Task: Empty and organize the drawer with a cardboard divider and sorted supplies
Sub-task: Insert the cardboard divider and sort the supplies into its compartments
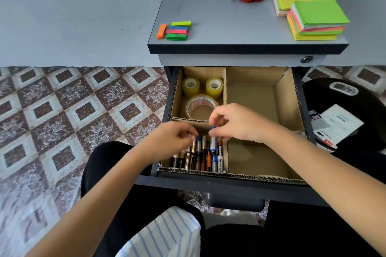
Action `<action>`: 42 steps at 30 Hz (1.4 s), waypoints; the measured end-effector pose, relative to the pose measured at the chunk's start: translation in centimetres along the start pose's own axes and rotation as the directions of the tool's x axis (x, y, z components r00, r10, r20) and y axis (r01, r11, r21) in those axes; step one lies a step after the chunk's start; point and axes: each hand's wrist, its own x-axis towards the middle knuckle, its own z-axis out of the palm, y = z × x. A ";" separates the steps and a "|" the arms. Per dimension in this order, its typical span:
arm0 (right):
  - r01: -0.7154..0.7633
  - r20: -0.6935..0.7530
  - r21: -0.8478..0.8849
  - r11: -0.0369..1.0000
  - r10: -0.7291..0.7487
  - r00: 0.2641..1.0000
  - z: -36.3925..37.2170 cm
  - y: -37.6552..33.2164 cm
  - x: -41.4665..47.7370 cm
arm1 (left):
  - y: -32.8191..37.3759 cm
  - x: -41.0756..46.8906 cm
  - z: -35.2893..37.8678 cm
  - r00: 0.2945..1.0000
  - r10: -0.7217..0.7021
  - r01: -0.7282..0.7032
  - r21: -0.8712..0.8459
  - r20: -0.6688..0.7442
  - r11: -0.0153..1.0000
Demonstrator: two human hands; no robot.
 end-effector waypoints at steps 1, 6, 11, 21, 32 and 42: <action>0.006 0.041 -0.003 1.000 -0.006 0.999 0.4 -0.3 0.2 | -0.3 -0.1 -0.5 0.982 0.053 -0.054 -0.003 -0.179 0.999; 0.044 0.219 -0.201 0.979 0.002 0.976 3.4 -1.1 2.1 | -2.1 2.3 -0.7 0.744 0.088 -0.076 0.047 -0.662 0.996; 0.070 0.303 -0.436 0.897 0.073 0.950 5.0 -0.9 3.7 | -3.3 4.5 0.3 0.788 -0.039 0.017 -0.041 -0.615 0.999; 0.045 0.411 -0.596 0.801 0.256 0.875 5.0 -0.1 5.9 | -4.6 5.1 1.1 0.829 -0.159 0.091 -0.153 -0.535 0.984; -0.048 0.420 -0.571 0.820 0.341 0.841 5.0 0.2 6.5 | -5.0 5.3 1.2 0.827 -0.149 0.074 -0.158 -0.541 0.985; 0.153 0.376 -0.545 0.824 0.078 0.923 0.3 -3.0 3.0 | -4.3 5.3 1.2 0.789 -0.110 0.103 -0.046 -0.604 0.994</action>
